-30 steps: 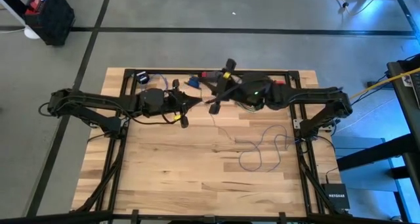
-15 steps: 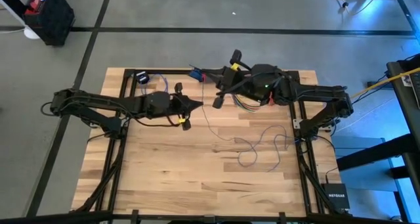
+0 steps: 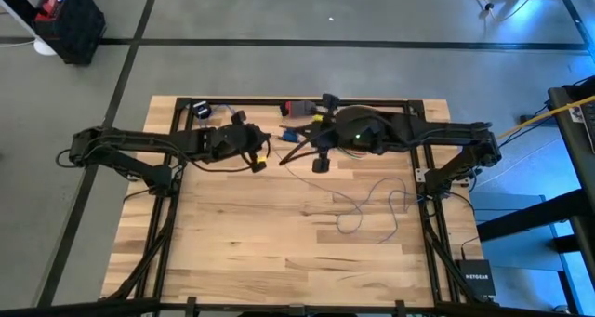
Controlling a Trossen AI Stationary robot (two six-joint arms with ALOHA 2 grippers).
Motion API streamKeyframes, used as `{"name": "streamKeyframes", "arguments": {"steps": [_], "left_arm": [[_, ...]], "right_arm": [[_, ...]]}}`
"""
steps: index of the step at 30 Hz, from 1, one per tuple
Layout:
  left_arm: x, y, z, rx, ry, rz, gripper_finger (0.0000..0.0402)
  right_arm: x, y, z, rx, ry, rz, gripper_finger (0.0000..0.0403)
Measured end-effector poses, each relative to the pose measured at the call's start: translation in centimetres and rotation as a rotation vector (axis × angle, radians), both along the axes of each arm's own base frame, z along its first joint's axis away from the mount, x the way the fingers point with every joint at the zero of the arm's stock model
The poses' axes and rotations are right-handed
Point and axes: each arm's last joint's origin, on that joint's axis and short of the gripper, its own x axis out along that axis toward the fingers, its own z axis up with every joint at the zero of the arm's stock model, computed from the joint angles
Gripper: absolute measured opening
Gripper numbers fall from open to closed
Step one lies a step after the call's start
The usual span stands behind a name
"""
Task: Coil cords
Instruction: Coil the blue wire on the black spool
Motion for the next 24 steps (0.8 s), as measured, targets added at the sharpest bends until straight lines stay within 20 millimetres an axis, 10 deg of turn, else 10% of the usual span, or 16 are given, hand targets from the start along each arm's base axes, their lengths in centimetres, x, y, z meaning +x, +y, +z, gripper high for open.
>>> {"name": "streamKeyframes", "arguments": {"steps": [14, 24], "left_arm": [[-0.3, 0.1, -0.1, -0.021, 0.009, 0.016, 0.0], [1.4, -1.4, 1.4, -0.084, -0.202, -0.255, 0.0]], "right_arm": [[-0.5, -2.3, -9.1, -0.067, 0.379, -0.172, 0.0003], [0.0, -4.9, -13.5, -0.079, 0.328, -0.288, 0.0003]]}}
